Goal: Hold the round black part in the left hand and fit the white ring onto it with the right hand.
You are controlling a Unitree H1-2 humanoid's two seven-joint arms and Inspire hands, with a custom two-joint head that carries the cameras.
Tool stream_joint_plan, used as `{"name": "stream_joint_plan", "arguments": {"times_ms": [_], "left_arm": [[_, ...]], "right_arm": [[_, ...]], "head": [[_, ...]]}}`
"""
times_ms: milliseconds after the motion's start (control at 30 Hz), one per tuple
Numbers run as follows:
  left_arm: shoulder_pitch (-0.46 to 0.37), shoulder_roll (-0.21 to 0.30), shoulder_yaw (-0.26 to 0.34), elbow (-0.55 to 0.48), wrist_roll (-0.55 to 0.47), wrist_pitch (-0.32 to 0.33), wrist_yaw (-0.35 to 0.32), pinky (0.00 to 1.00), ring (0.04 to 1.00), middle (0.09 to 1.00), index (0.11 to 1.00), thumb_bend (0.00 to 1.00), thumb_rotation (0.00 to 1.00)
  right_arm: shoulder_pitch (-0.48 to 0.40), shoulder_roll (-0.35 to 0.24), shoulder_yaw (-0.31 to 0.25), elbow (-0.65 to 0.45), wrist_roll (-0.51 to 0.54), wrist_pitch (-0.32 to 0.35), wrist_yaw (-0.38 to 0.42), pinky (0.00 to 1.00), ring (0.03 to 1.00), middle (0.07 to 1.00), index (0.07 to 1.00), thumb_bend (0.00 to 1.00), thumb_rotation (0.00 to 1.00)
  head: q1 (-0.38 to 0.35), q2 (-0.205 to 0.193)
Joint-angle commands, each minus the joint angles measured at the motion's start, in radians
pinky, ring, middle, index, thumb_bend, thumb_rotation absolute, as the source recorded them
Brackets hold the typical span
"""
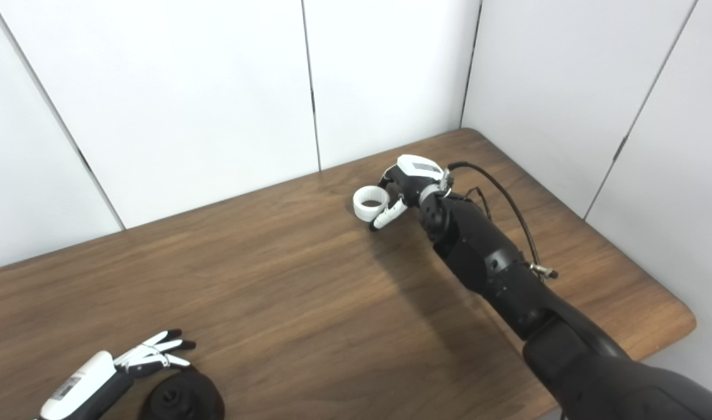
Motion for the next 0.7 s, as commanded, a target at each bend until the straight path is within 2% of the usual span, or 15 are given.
{"name": "stream_joint_plan", "arguments": {"times_ms": [0, 133, 167, 233, 667], "left_arm": [[0.022, 0.022, -0.02, 0.016, 0.056, 0.014, -0.041, 0.88, 0.964, 0.885, 0.485, 0.52, 0.07], [0.024, 0.02, -0.016, 0.015, 0.058, 0.015, -0.044, 0.89, 0.968, 0.888, 0.485, 0.52, 0.07], [0.024, 0.02, -0.016, 0.015, 0.055, 0.015, -0.045, 0.9, 0.969, 0.887, 0.485, 0.52, 0.07], [0.023, 0.021, -0.017, 0.015, 0.054, 0.015, -0.044, 0.89, 0.967, 0.887, 0.485, 0.52, 0.07], [0.025, 0.018, -0.013, 0.01, 0.052, 0.015, -0.056, 0.89, 0.966, 0.887, 0.485, 0.52, 0.07]], "right_arm": [[-0.048, -0.005, -0.005, -0.01, -0.005, -0.019, -0.043, 0.82, 0.837, 0.833, 0.652, 0.65, 0.24], [-0.048, 0.0, -0.001, -0.008, -0.006, -0.017, -0.065, 0.8, 0.818, 0.815, 0.632, 0.64, 0.18], [-0.048, 0.002, 0.0, -0.005, -0.007, -0.018, -0.07, 0.79, 0.812, 0.809, 0.565, 0.57, 0.16], [-0.047, 0.007, -0.003, -0.001, -0.003, -0.025, -0.083, 0.79, 0.807, 0.797, 0.51, 0.52, 0.14], [-0.024, 0.012, -0.008, 0.01, 0.021, -0.08, -0.155, 0.76, 0.774, 0.736, 0.485, 0.51, 0.13]], "head": [[-0.001, 0.0], [0.001, 0.001], [0.001, 0.001], [0.001, 0.001], [0.008, 0.013]]}}
